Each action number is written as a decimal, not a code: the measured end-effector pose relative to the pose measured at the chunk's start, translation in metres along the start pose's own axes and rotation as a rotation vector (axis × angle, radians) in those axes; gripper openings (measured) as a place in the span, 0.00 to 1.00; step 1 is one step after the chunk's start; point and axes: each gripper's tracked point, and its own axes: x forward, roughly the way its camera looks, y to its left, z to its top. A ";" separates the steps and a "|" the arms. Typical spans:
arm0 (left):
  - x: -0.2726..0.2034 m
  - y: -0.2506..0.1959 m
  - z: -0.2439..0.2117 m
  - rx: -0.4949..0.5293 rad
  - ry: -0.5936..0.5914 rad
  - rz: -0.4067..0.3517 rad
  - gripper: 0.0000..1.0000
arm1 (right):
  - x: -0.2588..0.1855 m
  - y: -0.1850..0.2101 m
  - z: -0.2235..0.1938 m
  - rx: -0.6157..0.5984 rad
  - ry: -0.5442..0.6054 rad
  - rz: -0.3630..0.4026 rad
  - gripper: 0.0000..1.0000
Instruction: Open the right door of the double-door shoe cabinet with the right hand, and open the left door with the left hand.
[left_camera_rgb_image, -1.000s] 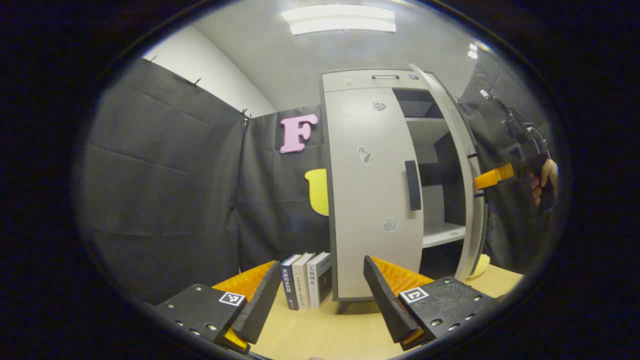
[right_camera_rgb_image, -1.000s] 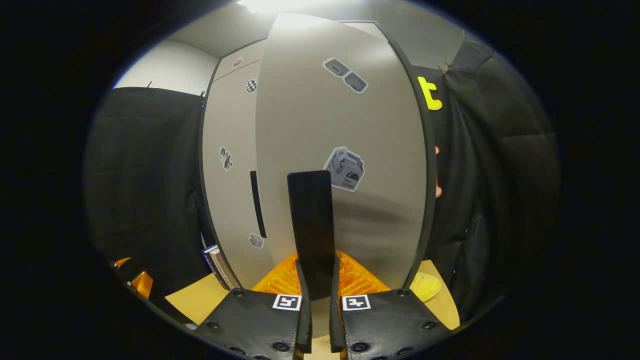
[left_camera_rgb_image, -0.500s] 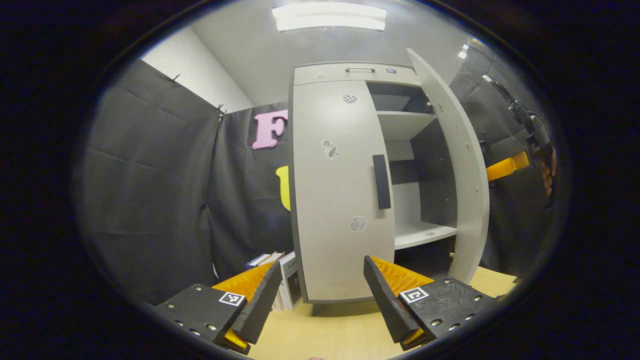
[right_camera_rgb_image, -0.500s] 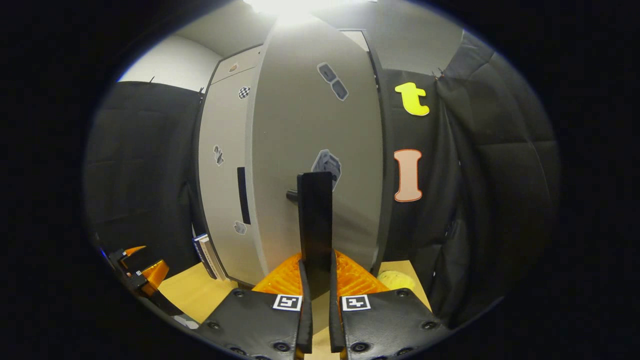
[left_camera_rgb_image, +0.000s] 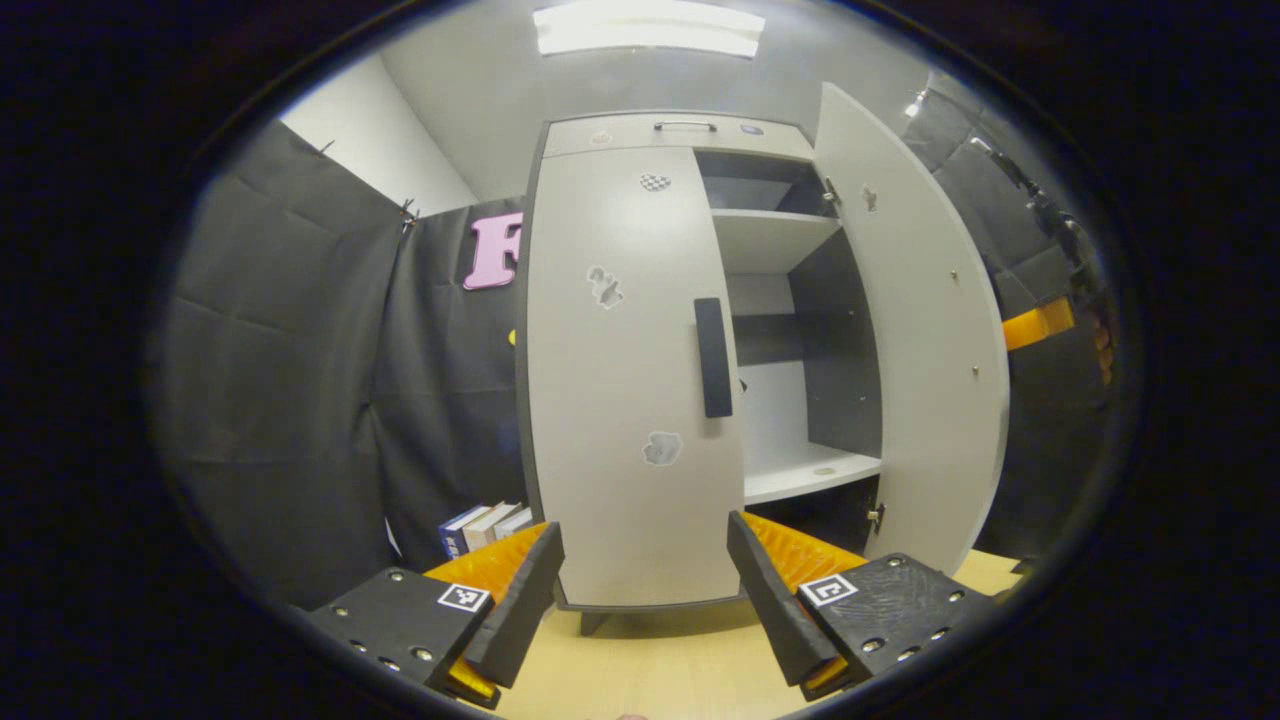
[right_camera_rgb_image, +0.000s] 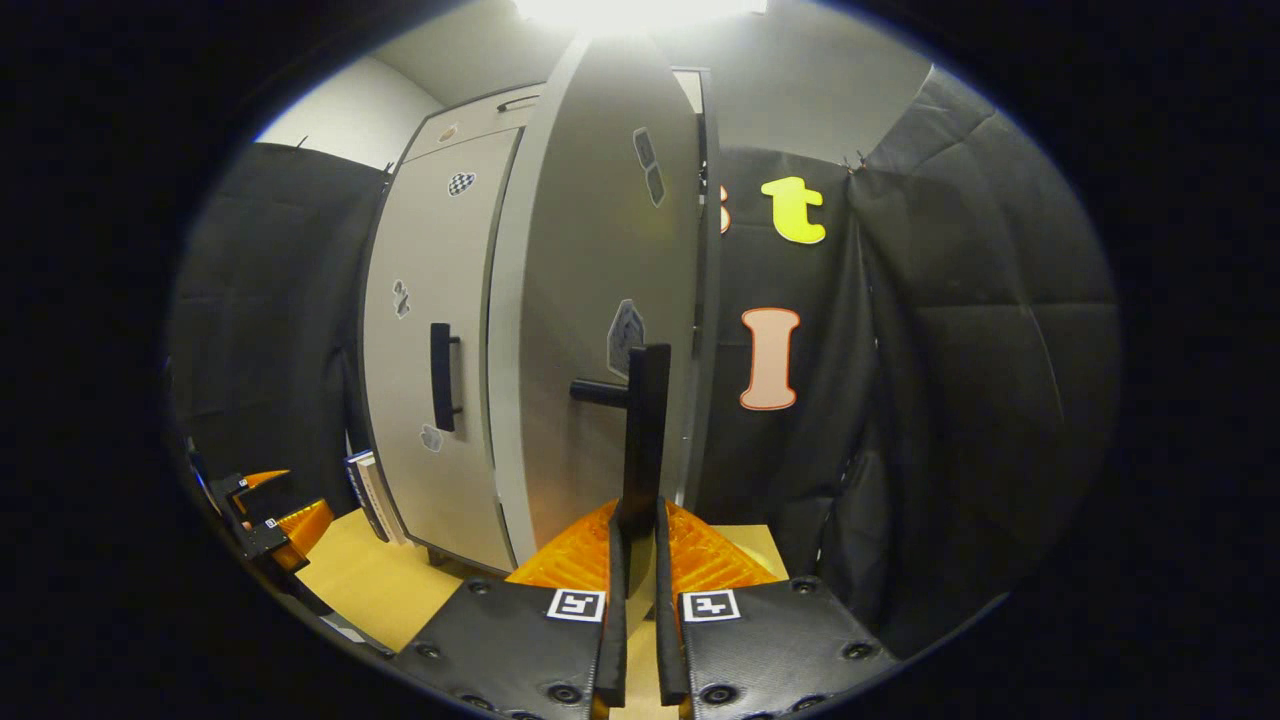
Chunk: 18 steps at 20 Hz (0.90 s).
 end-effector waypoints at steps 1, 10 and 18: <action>0.003 -0.004 0.000 -0.001 0.001 -0.004 0.96 | -0.001 -0.004 0.000 -0.008 0.001 -0.018 0.14; 0.035 -0.031 0.017 -0.018 -0.004 -0.045 1.00 | -0.004 -0.022 -0.005 0.075 -0.029 -0.080 0.06; 0.088 -0.046 0.064 0.001 -0.062 -0.046 0.99 | -0.046 -0.050 -0.037 0.066 -0.033 -0.116 0.12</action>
